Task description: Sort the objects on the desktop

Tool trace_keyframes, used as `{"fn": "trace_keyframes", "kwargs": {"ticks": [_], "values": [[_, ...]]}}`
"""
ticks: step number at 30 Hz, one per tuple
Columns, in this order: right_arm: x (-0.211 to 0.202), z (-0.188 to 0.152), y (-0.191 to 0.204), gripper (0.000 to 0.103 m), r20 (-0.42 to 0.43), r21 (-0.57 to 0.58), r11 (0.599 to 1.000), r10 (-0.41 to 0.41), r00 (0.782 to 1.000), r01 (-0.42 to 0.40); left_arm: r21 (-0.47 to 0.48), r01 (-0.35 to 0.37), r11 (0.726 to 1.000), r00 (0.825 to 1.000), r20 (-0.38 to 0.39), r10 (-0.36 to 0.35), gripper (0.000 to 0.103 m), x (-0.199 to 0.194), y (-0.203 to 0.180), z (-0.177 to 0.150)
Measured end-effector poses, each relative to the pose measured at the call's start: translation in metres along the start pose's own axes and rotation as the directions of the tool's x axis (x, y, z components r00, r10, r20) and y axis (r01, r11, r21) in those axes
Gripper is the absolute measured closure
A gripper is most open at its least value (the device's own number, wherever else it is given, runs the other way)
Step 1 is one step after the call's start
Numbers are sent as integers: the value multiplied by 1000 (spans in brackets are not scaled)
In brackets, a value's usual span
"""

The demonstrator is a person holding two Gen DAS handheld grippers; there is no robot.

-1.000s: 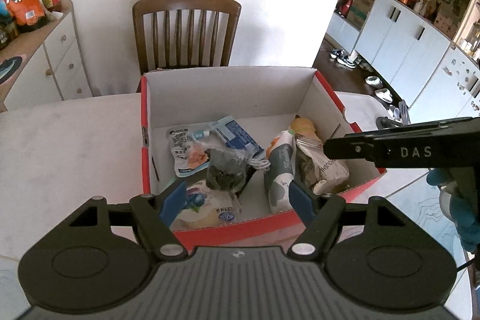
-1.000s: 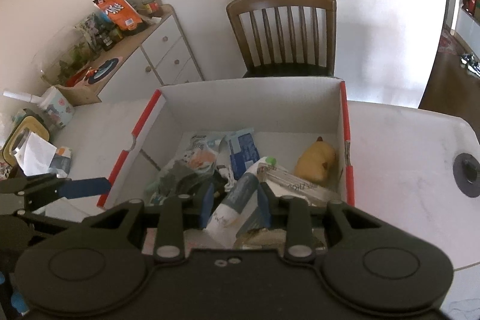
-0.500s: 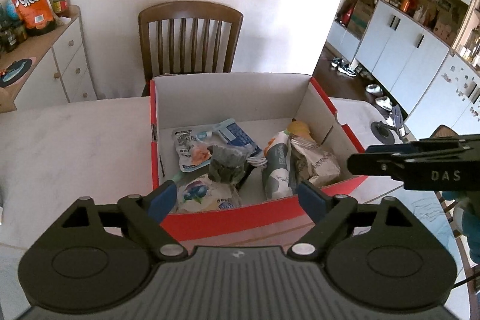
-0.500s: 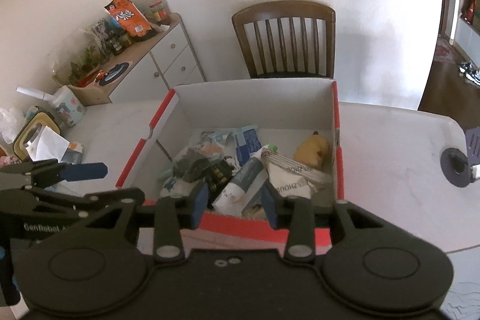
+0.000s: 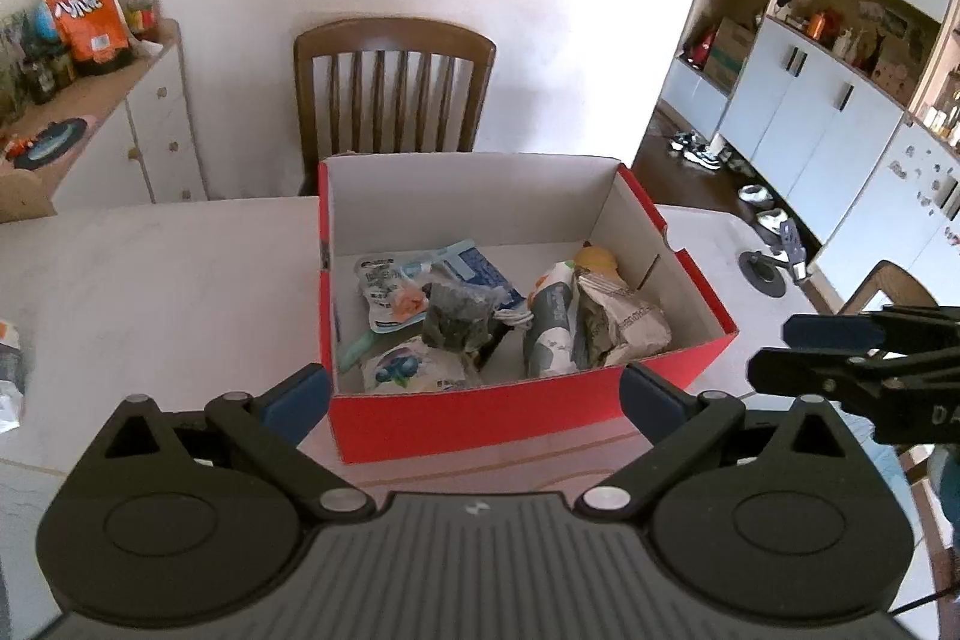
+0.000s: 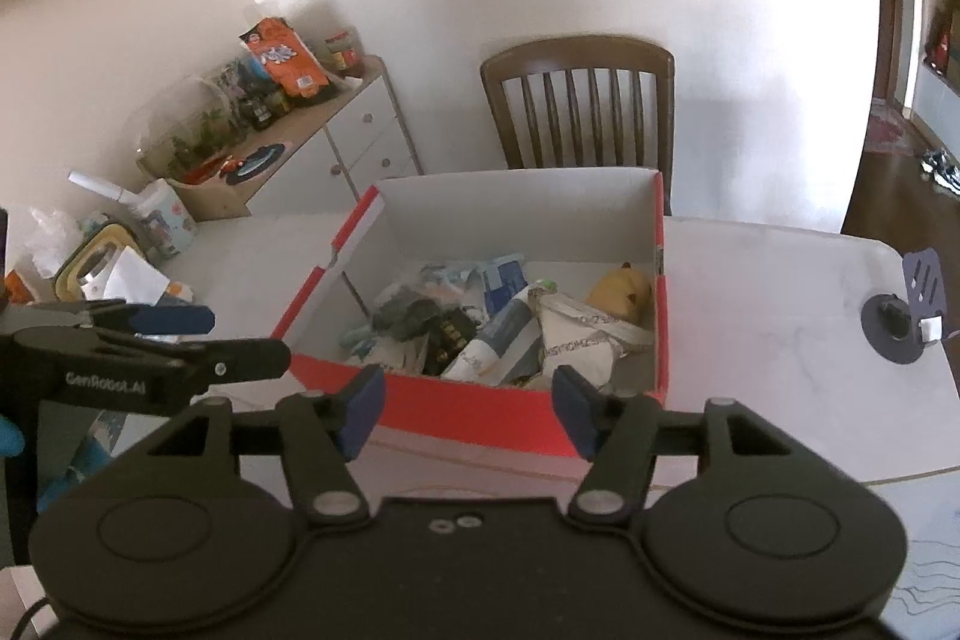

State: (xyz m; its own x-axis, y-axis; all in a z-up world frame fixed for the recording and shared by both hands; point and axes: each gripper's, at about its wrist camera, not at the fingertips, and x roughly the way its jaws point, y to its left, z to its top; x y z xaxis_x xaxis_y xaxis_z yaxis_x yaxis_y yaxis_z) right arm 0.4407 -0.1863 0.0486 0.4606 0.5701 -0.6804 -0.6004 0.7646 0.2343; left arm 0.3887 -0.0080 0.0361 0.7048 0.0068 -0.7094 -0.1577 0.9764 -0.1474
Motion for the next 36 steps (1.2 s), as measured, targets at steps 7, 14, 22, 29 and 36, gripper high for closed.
{"fn": "trace_keyframes", "kwargs": {"ticks": [7, 14, 22, 29, 36], "values": [[-15, -10, 5, 38, 31, -23, 1000, -4, 999, 5, -37, 30, 999, 1000, -2, -30, 0, -12, 0, -12], [-24, -20, 7, 36, 56, -26, 1000, -13, 998, 15, -61, 26, 998, 1000, -8, -27, 0, -23, 1, -21], [-32, -31, 14, 33, 71, -56, 998, -33, 997, 37, -36, -11, 999, 1000, -6, 11, 0, -29, -10, -32], [-36, -39, 16, 32, 67, -56, 997, -58, 996, 62, -53, -23, 998, 1000, -14, 23, 0, -35, -15, -41], [-34, -47, 15, 32, 55, -48, 993, -108, 993, 111, -42, -67, 997, 997, -29, 65, 0, -35, -17, -50]]}}
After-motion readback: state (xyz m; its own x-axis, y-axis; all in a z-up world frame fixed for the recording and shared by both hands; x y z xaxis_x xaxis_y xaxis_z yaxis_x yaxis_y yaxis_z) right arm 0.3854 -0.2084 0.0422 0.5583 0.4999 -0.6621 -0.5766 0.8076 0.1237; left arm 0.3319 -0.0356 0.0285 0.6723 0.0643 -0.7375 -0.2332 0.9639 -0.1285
